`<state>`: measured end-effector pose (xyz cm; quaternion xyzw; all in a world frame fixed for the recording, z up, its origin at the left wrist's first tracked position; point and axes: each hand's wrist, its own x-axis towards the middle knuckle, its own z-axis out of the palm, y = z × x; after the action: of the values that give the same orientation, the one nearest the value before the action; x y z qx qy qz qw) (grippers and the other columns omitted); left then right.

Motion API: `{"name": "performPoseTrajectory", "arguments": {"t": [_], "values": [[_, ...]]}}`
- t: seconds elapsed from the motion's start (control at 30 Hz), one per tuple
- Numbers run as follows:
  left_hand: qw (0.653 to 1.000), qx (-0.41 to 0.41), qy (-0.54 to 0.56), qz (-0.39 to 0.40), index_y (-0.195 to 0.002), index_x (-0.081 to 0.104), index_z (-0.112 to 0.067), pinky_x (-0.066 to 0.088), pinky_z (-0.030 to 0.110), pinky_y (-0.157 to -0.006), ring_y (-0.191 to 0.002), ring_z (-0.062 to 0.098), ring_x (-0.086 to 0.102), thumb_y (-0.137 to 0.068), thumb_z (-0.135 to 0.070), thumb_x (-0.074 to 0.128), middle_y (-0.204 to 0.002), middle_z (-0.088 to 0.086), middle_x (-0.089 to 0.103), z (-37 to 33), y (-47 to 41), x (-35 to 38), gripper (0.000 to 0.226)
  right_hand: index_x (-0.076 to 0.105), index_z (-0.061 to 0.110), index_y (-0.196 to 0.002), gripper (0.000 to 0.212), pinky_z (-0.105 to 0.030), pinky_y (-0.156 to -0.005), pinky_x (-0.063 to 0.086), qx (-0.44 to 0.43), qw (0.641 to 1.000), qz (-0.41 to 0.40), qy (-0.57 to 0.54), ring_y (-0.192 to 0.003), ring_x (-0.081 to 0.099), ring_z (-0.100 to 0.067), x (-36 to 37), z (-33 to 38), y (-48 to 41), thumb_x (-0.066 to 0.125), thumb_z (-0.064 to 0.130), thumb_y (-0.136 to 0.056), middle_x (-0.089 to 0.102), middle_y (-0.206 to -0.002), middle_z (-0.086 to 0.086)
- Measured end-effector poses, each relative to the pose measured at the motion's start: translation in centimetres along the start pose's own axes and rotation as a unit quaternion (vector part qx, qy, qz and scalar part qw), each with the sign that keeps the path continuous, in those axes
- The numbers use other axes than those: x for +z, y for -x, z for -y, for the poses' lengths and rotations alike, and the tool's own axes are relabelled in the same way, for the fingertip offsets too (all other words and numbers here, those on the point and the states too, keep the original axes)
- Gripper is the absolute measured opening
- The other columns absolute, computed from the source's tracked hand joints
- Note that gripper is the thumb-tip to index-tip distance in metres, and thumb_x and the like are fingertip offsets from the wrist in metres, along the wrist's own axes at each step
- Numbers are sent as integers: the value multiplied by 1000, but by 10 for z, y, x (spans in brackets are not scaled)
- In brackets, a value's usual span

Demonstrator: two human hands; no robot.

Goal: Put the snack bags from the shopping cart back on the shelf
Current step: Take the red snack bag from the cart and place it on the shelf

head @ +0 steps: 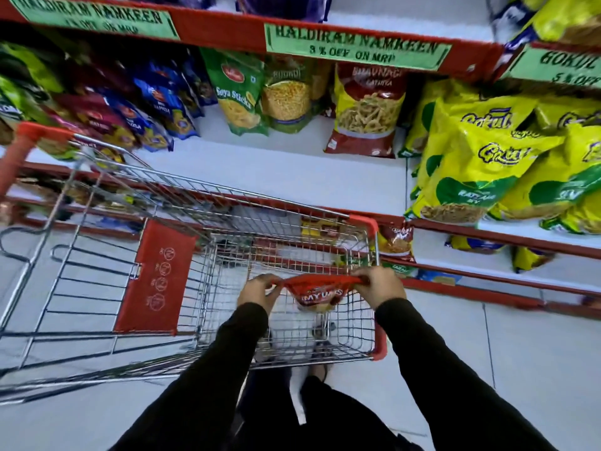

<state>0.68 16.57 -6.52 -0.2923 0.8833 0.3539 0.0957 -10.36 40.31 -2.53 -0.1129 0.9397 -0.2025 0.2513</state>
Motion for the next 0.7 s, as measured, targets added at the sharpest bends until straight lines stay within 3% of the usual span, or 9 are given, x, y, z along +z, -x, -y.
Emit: {"name": "performPoseTrajectory", "arguments": {"t": [0.13,0.2,0.27,0.33,0.4,0.43,0.53,0.6,0.7], "values": [[996,13,76,-42,-116,66,-3,50,44,-101,-118,33,58,-92,-26,60,-127,19,62,-18,1,-17,33,75,21,-106,25,-30,-88,54,-31,996,-42,-67,-94,69,-17,-24,-1,3,73,29,-83,77,-107,0],[992,19,103,-65,-118,64,1,44,32,-107,-124,34,53,-93,-27,60,-132,20,58,-30,3,-28,38,75,17,-107,30,-26,-86,52,-57,991,-75,-98,-92,70,-15,-42,4,5,75,31,-80,77,-107,-2],[984,30,141,-109,-110,64,4,38,14,-95,-119,33,57,-90,-22,63,-122,21,61,-46,5,-43,32,77,20,-100,27,-24,-85,50,-78,983,-99,-133,-90,69,-11,-62,13,8,78,32,-76,77,-101,1],[972,55,168,-152,-102,66,4,44,21,-91,-109,33,61,-88,-16,66,-111,22,63,-63,4,-58,25,76,29,-85,14,-19,-81,50,-98,973,-125,-170,-84,69,-5,-84,23,10,81,28,-72,76,-86,13],[951,98,228,-185,-95,65,0,48,33,-93,-101,29,62,-87,-11,67,-103,15,62,-84,3,-75,14,68,37,-69,22,-3,-71,46,-131,957,-148,-212,-69,67,7,-109,35,14,82,20,-69,70,-70,27],[937,111,271,-192,-92,64,-6,50,31,-92,-99,24,62,-87,-10,67,-101,7,60,-96,2,-84,8,65,39,-67,28,1,-69,44,-145,948,-166,-228,-66,65,10,-122,42,15,82,16,-68,68,-69,28],[901,172,343,-203,-84,59,-32,48,4,-78,-94,-9,58,-89,-16,64,-98,-15,57,-137,2,-113,17,70,29,-76,27,-10,-74,50,-183,913,-212,-297,-68,64,7,-161,60,18,79,5,-70,72,-77,8],[876,214,381,-203,-84,61,-35,51,10,-77,-93,-3,59,-91,-20,60,-97,-5,62,-168,0,-134,17,71,17,-81,19,-15,-71,51,-201,886,-230,-350,-68,64,2,-188,72,20,77,0,-73,73,-76,3],[839,246,441,-200,-89,61,-30,52,23,-84,-96,11,59,-94,-17,57,-102,4,64,-215,-4,-164,14,70,15,-76,18,-14,-64,50,-235,832,-270,-425,-63,61,5,-227,90,24,75,-2,-77,73,-64,14]]}}
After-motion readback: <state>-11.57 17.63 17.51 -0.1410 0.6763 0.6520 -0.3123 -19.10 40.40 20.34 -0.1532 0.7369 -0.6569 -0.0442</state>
